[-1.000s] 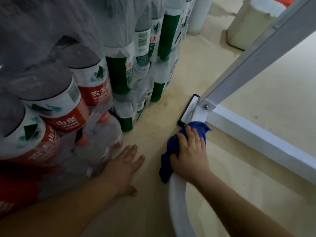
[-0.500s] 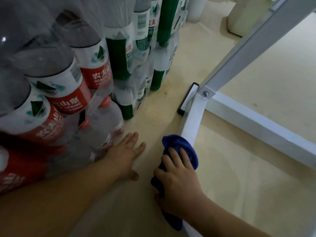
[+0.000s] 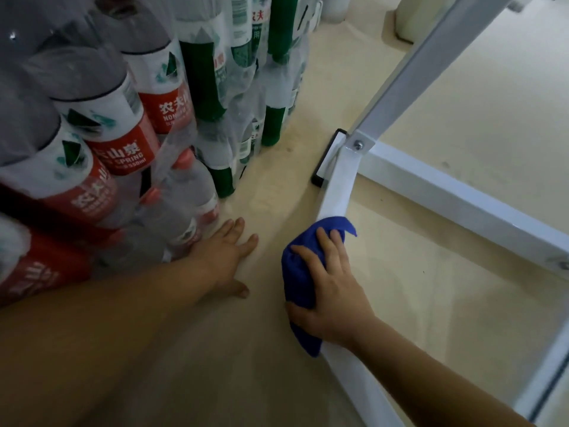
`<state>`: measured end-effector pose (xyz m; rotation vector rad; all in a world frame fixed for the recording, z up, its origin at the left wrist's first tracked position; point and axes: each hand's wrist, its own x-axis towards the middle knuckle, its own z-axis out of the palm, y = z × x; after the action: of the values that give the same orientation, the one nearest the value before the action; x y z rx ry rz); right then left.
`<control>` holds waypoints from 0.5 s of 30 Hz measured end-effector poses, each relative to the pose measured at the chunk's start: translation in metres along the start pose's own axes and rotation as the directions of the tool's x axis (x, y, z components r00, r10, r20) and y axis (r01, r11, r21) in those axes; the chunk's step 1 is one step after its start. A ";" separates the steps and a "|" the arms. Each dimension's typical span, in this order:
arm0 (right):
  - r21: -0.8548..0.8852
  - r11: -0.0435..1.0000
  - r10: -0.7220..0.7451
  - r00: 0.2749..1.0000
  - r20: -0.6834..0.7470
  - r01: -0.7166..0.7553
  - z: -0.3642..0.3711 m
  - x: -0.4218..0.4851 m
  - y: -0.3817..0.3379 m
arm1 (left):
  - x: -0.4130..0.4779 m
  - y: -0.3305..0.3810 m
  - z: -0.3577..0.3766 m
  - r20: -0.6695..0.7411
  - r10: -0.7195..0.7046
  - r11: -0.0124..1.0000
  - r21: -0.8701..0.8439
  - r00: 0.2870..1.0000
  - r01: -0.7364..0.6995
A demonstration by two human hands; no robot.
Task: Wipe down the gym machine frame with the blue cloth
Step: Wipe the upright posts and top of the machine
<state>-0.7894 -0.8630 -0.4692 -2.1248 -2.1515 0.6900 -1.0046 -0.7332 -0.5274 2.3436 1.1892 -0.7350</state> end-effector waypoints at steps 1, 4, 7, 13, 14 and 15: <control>-0.031 0.999 -0.038 0.999 0.008 0.039 0.008 -0.014 -0.002 | 0.000 0.001 0.000 0.000 0.001 1.000 0.006 1.000 -0.001; 0.006 0.995 -0.101 0.995 -0.007 0.101 0.026 -0.054 0.006 | -0.001 0.003 0.000 0.000 -0.021 1.000 0.018 1.000 0.021; 0.045 0.995 -0.085 0.996 0.000 0.085 0.031 -0.088 0.020 | -0.007 0.012 -0.004 -0.010 -0.041 0.999 0.033 0.999 0.042; 0.044 0.997 0.075 0.992 -0.103 -0.070 0.043 -0.126 0.016 | -0.045 0.067 0.009 -0.271 0.197 0.953 -0.174 0.942 -0.249; 0.044 0.994 0.105 0.986 -0.126 -0.100 0.044 -0.131 0.014 | -0.051 0.074 0.012 -0.323 0.211 0.926 -0.235 0.922 -0.295; 0.045 0.991 0.130 0.980 -0.154 -0.124 0.046 -0.139 0.013 | -0.056 0.079 0.015 -0.374 0.207 0.904 -0.282 0.904 -0.323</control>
<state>-0.7836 -1.0094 -0.4766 -2.2316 -1.9255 0.5437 -0.9713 -0.8189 -0.4949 2.3205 0.9900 -0.0246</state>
